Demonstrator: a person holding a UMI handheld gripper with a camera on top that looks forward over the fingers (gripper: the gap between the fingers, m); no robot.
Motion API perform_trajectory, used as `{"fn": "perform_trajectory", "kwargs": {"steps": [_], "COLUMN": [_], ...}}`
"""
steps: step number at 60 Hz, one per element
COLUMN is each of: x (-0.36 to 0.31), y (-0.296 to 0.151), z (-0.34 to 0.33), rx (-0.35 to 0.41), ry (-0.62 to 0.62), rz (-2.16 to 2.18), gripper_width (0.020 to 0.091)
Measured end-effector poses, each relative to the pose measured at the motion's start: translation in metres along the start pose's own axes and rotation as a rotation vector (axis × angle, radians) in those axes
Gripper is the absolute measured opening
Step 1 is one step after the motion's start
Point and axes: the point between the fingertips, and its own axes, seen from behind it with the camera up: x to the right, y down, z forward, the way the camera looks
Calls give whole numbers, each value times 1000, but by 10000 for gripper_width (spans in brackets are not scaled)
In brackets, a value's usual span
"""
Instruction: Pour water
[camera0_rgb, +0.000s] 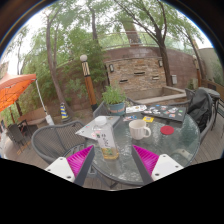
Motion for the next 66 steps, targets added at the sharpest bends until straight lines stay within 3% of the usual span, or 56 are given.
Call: {"fn": "perform_trajectory", "kwargs": {"steps": [13, 26, 28, 30, 34, 39, 45, 49, 53, 60, 66], "x": [-19, -23, -25, -21, -23, -19, -21, -23, -30, -47, -32], "y": [14, 2, 1, 4, 1, 3, 5, 6, 4, -50, -89], "z": [122, 183, 188, 194, 199, 198, 203, 207, 210, 215, 223], "rx": [44, 103, 109, 107, 132, 105, 67, 23, -13, 66, 131], "ry": [140, 191, 199, 216, 211, 218, 194, 190, 159, 62, -94], "rz": [-44, -75, -96, -126, -155, -107, -136, -133, -65, 265, 704], "gripper_width": [836, 827, 776, 620, 615, 577, 545, 485, 488, 490, 487]}}
